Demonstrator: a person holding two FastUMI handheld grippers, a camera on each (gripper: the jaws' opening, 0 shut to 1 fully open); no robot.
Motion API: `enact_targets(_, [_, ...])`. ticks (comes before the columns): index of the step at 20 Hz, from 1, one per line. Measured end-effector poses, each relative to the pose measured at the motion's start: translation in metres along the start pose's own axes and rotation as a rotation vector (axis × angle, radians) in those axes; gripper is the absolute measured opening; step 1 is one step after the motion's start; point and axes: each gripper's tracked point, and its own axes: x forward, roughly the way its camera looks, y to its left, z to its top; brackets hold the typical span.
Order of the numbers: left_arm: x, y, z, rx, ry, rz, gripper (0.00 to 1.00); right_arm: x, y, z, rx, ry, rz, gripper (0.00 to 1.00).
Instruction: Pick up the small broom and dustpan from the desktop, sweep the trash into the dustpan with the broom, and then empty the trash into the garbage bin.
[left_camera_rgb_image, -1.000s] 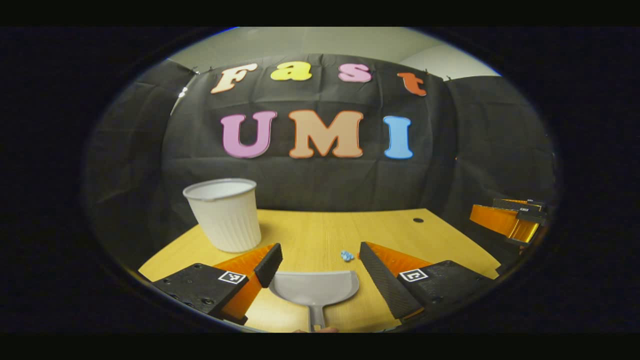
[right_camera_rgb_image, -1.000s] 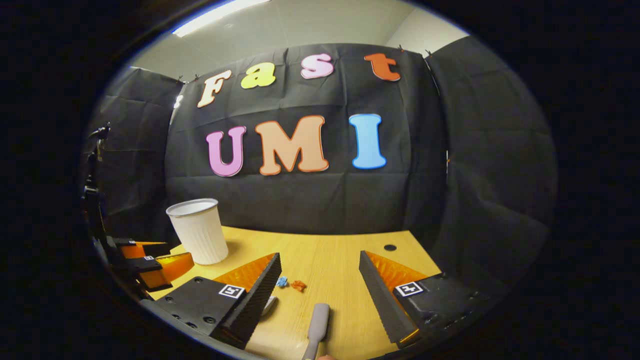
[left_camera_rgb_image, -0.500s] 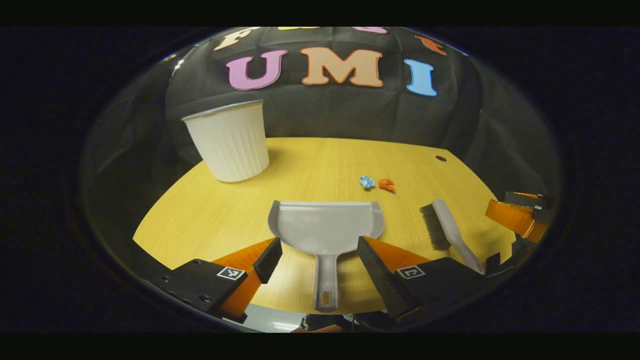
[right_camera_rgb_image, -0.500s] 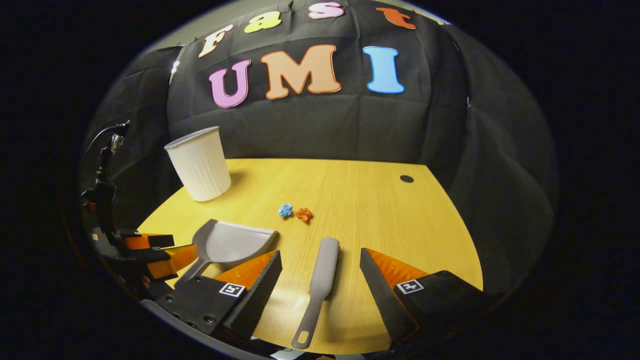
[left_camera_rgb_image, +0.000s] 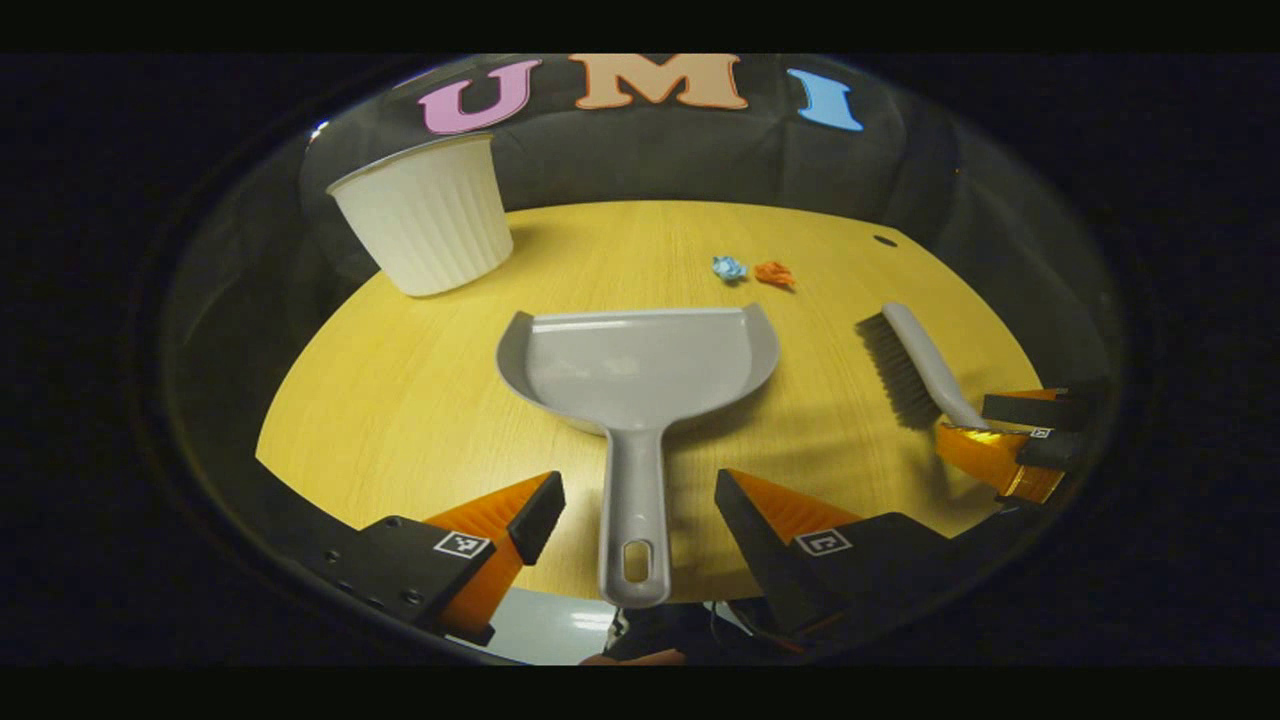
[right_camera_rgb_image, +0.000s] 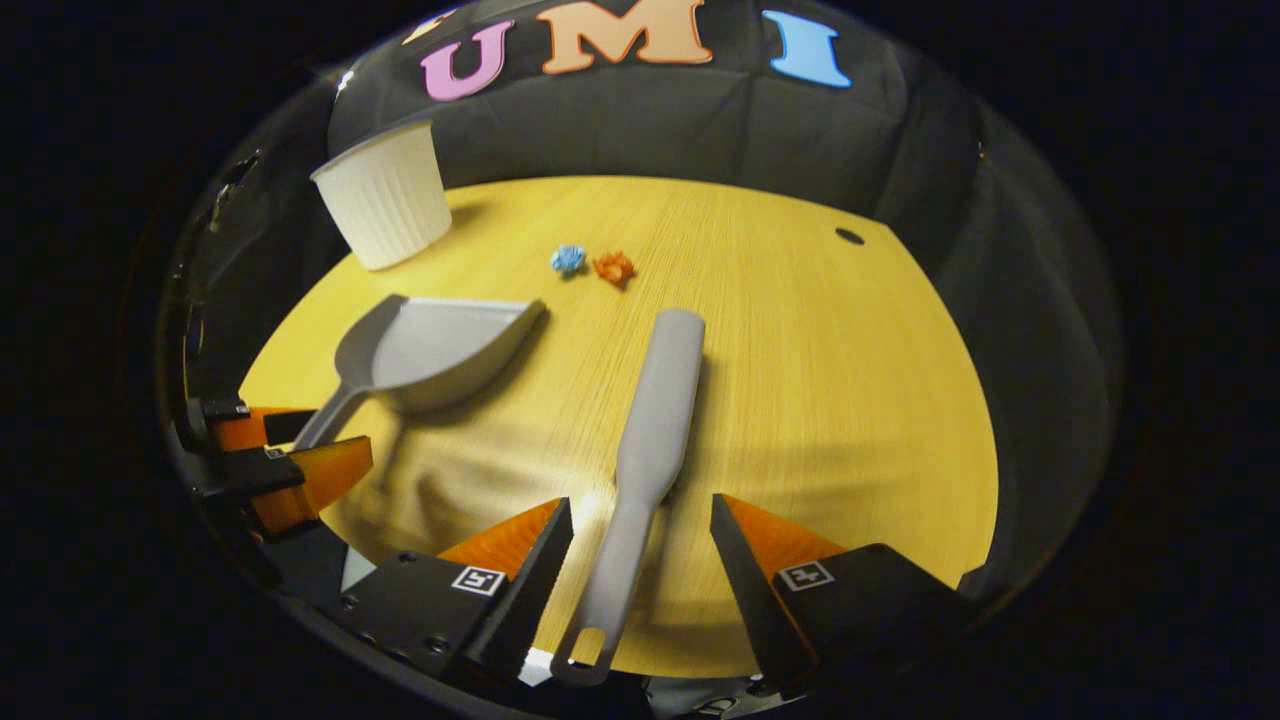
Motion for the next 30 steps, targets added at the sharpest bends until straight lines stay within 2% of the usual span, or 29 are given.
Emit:
enact_targets(4, [0.012, -0.003, -0.011, 0.024, 0.050, -0.005, 0.95, 0.006, 0.003, 0.001, -0.001, 0.023, 0.003, 0.66])
enact_targets(7, [0.023, -0.003, -0.011, 0.031, 0.076, -0.007, 0.94, 0.013, -0.001, 0.001, -0.004, 0.078, -0.001, 0.66])
enact_targets(8, [0.027, -0.002, -0.011, 0.033, 0.084, -0.006, 0.93, 0.014, -0.002, 0.000, -0.002, 0.096, -0.008, 0.55])
enact_targets(10, [0.032, -0.001, -0.008, 0.033, 0.087, -0.007, 0.73, 0.012, -0.012, -0.003, -0.008, 0.129, -0.023, 0.31])
enact_targets(11, [0.031, 0.002, -0.008, 0.037, 0.090, 0.006, 0.49, 0.013, -0.011, -0.004, -0.016, 0.137, -0.007, 0.28])
enact_targets(12, [0.029, 0.005, -0.008, 0.040, 0.099, 0.010, 0.37, 0.011, -0.011, -0.004, -0.026, 0.148, -0.002, 0.23])
enact_targets(13, [0.030, 0.005, -0.009, 0.052, 0.098, 0.003, 0.33, 0.014, -0.009, -0.004, -0.043, 0.142, 0.010, 0.21])
enact_targets(17, [0.027, 0.011, 0.002, 0.109, 0.079, -0.008, 0.29, 0.008, -0.019, 0.009, -0.053, 0.089, 0.022, 0.13])
enact_targets(19, [0.024, 0.009, 0.012, 0.135, 0.064, -0.036, 0.26, 0.000, -0.030, 0.029, -0.035, 0.041, 0.012, 0.13])
enact_targets(20, [0.023, 0.008, 0.019, 0.140, 0.041, -0.043, 0.27, 0.001, -0.037, 0.041, -0.026, 0.021, 0.005, 0.09])
enact_targets(21, [0.021, 0.007, 0.023, 0.155, 0.034, -0.051, 0.26, 0.006, -0.046, 0.054, -0.027, 0.007, -0.005, 0.13])
enact_targets(22, [0.023, 0.005, 0.028, 0.167, 0.033, -0.061, 0.28, 0.009, -0.054, 0.067, -0.032, -0.004, -0.020, 0.13])
enact_targets(26, [0.031, -0.008, 0.038, 0.246, 0.034, -0.110, 0.26, 0.023, -0.083, 0.123, -0.114, -0.019, -0.060, 0.13])
enact_targets(27, [0.033, -0.008, 0.036, 0.273, 0.052, -0.112, 0.27, 0.029, -0.089, 0.139, -0.143, -0.031, -0.072, 0.08])
enact_targets(28, [0.038, -0.011, 0.036, 0.292, 0.067, -0.116, 0.26, 0.038, -0.093, 0.150, -0.169, -0.018, -0.078, 0.13])
enact_targets(29, [0.041, -0.012, 0.033, 0.301, 0.080, -0.122, 0.28, 0.051, -0.092, 0.158, -0.179, -0.002, -0.073, 0.08])
enact_targets(30, [0.042, -0.014, 0.036, 0.310, 0.073, -0.127, 0.27, 0.063, -0.088, 0.167, -0.187, 0.010, -0.063, 0.13])
